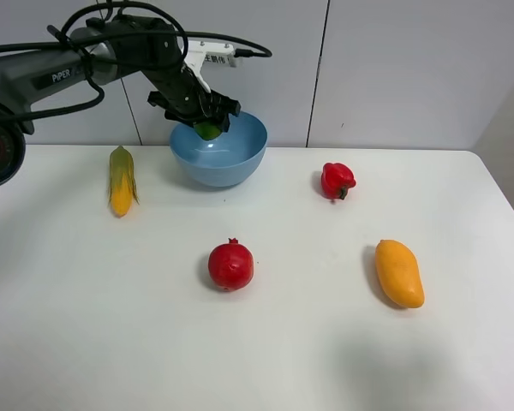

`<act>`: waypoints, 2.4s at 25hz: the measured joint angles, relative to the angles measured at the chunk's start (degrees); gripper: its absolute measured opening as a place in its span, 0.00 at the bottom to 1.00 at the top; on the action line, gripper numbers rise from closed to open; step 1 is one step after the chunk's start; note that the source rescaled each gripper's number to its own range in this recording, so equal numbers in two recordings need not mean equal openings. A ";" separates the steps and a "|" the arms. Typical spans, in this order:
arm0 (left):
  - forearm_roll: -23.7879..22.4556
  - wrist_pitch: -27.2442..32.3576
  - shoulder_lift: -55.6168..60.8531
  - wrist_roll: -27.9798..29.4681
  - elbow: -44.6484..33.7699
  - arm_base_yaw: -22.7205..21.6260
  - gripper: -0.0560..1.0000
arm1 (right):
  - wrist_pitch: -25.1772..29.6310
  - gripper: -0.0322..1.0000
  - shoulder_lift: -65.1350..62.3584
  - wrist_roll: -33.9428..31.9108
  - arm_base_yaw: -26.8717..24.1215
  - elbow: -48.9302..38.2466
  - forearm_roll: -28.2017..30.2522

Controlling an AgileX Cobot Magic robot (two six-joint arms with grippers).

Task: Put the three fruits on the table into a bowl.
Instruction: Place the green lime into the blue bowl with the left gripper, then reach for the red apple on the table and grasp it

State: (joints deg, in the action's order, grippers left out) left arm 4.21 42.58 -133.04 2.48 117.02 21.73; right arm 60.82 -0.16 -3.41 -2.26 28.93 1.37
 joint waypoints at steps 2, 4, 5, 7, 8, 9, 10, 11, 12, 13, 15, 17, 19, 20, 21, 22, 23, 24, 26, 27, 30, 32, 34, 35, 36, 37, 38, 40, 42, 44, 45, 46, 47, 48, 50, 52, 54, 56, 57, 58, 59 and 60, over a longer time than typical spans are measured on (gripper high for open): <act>0.11 0.14 -0.83 -0.48 0.00 0.07 0.09 | 0.00 1.00 0.00 0.00 0.00 0.00 0.00; 0.11 0.19 -1.06 -2.48 0.00 0.13 0.09 | 0.00 1.00 0.00 0.00 0.00 0.00 0.00; 0.11 0.19 -1.20 -4.29 0.00 0.20 0.09 | 0.00 1.00 0.00 0.00 0.00 0.00 0.00; 0.16 0.19 -1.20 -6.21 0.00 0.31 0.32 | 0.00 1.00 0.00 0.00 0.00 0.00 0.00; 0.26 0.19 -1.20 -6.28 0.00 0.31 0.59 | 0.00 1.00 0.00 0.00 0.00 0.00 0.00; 0.44 0.19 -1.20 -6.10 0.05 0.31 0.77 | 0.00 1.00 0.00 0.00 0.00 0.00 0.00; 0.70 0.19 -1.20 -5.72 0.06 0.31 0.85 | 0.00 1.00 0.00 0.00 0.00 0.00 0.00; 0.94 0.19 -1.20 -5.38 0.06 0.31 0.92 | 0.00 1.00 0.00 0.00 0.00 0.00 0.00; 1.28 0.35 -0.98 -4.96 0.06 0.31 0.95 | 0.00 1.00 0.00 0.00 0.00 0.00 0.00; 1.52 0.93 -0.73 -4.81 0.06 0.31 0.97 | 0.00 1.00 0.00 0.00 0.00 0.00 0.00; 1.71 2.67 0.54 -4.65 0.06 0.71 0.98 | 0.00 1.00 0.00 0.00 0.00 0.00 0.00; 1.96 5.54 2.83 -4.65 0.06 1.60 0.98 | 0.00 1.00 0.00 0.00 0.00 0.00 0.00; 2.13 9.28 5.49 -4.65 0.06 3.22 0.98 | 0.00 1.00 0.00 0.00 0.00 0.00 0.00; 2.19 11.47 7.00 -4.65 0.06 4.00 0.98 | 0.00 1.00 0.00 0.00 0.00 0.00 0.00; 2.25 13.38 8.35 -4.65 0.11 5.00 0.98 | 0.00 1.00 0.00 0.00 0.00 0.00 0.00; 2.30 15.78 9.34 -4.46 0.11 6.03 0.98 | 0.00 1.00 0.00 0.00 0.00 0.00 0.00; 2.39 18.12 10.24 -3.93 0.18 7.11 0.98 | 0.00 1.00 0.00 0.00 0.00 0.00 0.00; 2.69 19.89 10.73 -3.15 0.19 7.97 0.98 | 0.00 1.00 0.00 0.00 0.00 0.00 0.00; 3.27 22.80 10.92 -1.01 0.24 9.82 0.98 | 0.00 1.00 0.00 0.00 0.00 0.00 0.00; 3.68 23.13 10.92 0.02 -0.19 10.48 0.98 | 0.00 1.00 0.00 0.00 0.00 0.00 0.00; 5.31 22.46 10.92 3.25 -3.46 11.78 0.98 | 0.00 1.00 0.00 0.00 0.00 0.00 0.00; 6.32 21.02 10.92 4.01 -6.85 12.16 0.98 | 0.00 1.00 0.00 0.00 0.00 0.00 0.00; 6.78 19.06 11.17 4.43 -11.47 12.56 0.98 | 0.00 1.00 0.00 0.00 0.00 0.00 0.00; 6.77 18.04 11.42 4.55 -13.57 12.79 0.98 | 0.00 1.00 0.00 0.00 0.00 0.00 0.00; 6.95 16.57 11.77 4.62 -16.17 13.03 0.98 | 0.00 1.00 0.00 0.00 0.00 0.00 0.00; 7.07 15.03 12.39 4.69 -18.86 13.22 0.98 | 0.00 1.00 0.00 0.00 0.00 0.00 0.00; 7.12 13.16 13.26 4.86 -21.58 13.29 0.98 | 0.00 1.00 0.00 0.00 0.00 0.00 0.00; 7.20 9.27 15.49 5.38 -26.78 13.35 0.98 | 0.00 1.00 0.00 0.00 0.00 0.00 0.00; 7.20 5.24 18.47 5.74 -32.16 13.35 0.98 | 0.00 1.00 0.00 0.00 0.00 0.00 0.00; 7.20 1.08 21.17 5.86 -37.71 13.35 0.98 | 0.00 1.00 0.00 0.00 0.00 0.00 0.00; 7.20 -0.62 22.36 5.86 -40.14 13.35 0.98 | 0.00 1.00 0.00 0.00 0.00 0.00 0.00; 7.20 -1.71 23.33 5.86 -42.00 13.35 0.98 | 0.00 1.00 0.00 0.00 0.00 0.00 0.00; 7.20 -2.59 23.96 5.86 -43.98 13.40 0.98 | 0.00 1.00 0.00 0.00 0.00 0.00 0.00; 7.13 -3.27 24.49 5.86 -45.69 13.66 0.98 | 0.00 1.00 0.00 0.00 0.00 0.00 0.00; 7.08 -3.79 24.74 5.86 -47.83 14.19 0.98 | 0.00 1.00 0.00 0.00 0.00 0.00 0.00; 7.00 -3.93 24.74 5.86 -48.70 14.93 0.98 | 0.00 1.00 0.00 0.00 0.00 0.00 0.00; 6.95 -4.18 24.74 5.86 -48.75 16.00 0.98 | 0.00 1.00 0.00 0.00 0.00 0.00 0.00; 6.95 -4.74 24.74 5.86 -48.75 17.32 0.98 | 0.00 1.00 0.00 0.00 0.00 0.00 0.00; 6.95 -4.99 24.74 5.86 -48.75 18.00 0.98 | 0.00 1.00 0.00 0.00 0.00 0.00 0.00; 7.00 -5.42 24.74 5.86 -48.80 18.53 0.98 | 0.00 1.00 0.00 0.00 0.00 0.00 0.00; 7.07 -5.77 24.74 5.86 -48.80 18.83 0.98 | 0.00 1.00 0.00 0.00 0.00 0.00 0.00; 7.20 -5.91 24.62 5.86 -48.80 19.00 0.98 | 0.00 1.00 0.00 0.00 0.00 0.00 0.00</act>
State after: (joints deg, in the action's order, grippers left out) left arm 11.41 36.67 -108.43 8.34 68.22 40.73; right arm 60.82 -0.16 -3.41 -2.26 28.93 1.37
